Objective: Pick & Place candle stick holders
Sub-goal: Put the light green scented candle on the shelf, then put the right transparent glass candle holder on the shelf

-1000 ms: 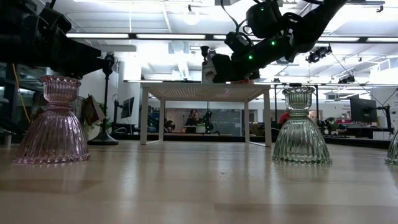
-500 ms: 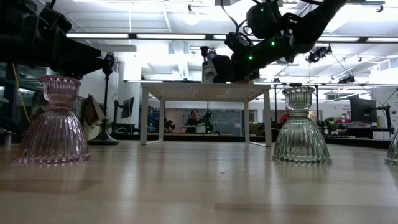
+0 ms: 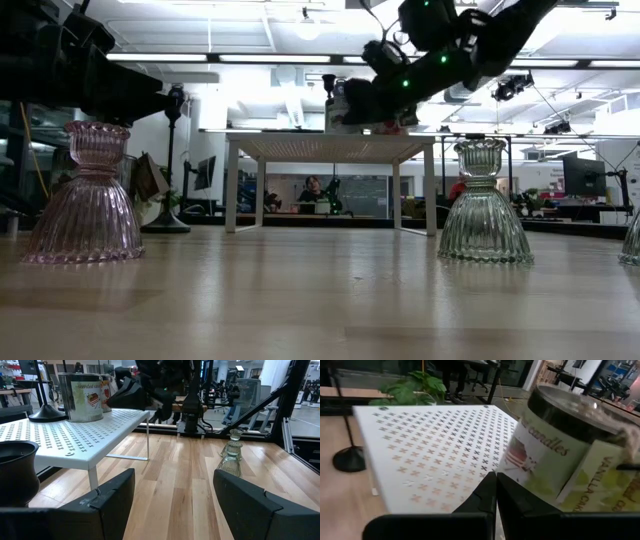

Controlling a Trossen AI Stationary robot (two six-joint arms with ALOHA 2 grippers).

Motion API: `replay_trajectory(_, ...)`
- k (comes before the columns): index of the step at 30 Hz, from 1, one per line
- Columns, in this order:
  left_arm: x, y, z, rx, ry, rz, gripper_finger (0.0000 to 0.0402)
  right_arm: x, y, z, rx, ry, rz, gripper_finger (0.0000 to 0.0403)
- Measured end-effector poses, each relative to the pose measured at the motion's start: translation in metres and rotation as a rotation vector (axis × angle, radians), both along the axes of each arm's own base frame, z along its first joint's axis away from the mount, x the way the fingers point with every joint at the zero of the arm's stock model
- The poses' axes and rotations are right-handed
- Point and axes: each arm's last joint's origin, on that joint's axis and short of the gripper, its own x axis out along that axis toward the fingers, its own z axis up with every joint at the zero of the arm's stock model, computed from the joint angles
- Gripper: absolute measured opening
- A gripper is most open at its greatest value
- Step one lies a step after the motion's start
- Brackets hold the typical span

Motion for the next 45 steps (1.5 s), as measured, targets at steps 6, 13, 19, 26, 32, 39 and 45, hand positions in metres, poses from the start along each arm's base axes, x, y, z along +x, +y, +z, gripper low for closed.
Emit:
replay_trajectory(6, 0.000, 0.000, 0.000, 0.000, 0.000, 0.000, 0.0265, -0.007, 0.021, 0.008, 0.000, 0.054, 0.031, 0.0003)
replay_trajectory(13, 0.000, 0.000, 0.000, 0.000, 0.000, 0.000, 0.0265, -0.017, 0.046, 0.004, 0.025, 0.091, 0.217, 0.0003)
replay_trajectory(19, 0.000, 0.000, 0.000, 0.000, 0.000, 0.000, 0.0265, -0.035, 0.052, -0.004, 0.058, 0.099, 0.325, 0.0003)
replay_trajectory(26, 0.000, 0.000, 0.000, 0.000, 0.000, 0.000, 0.0265, -0.067, 0.058, -0.014, 0.084, 0.099, 0.393, 0.0003)
replay_trajectory(32, 0.000, 0.000, 0.000, 0.000, 0.000, 0.000, 0.0265, -0.088, 0.060, -0.014, 0.079, 0.066, 0.388, 0.0003)
replay_trajectory(39, 0.000, 0.000, 0.000, 0.000, 0.000, 0.000, 0.0265, -0.113, 0.062, -0.021, 0.074, 0.035, 0.388, 0.0003)
replay_trajectory(45, 0.000, 0.000, 0.000, 0.000, 0.000, 0.000, 0.0265, -0.133, 0.065, -0.032, 0.143, -0.055, 0.373, 0.0003)
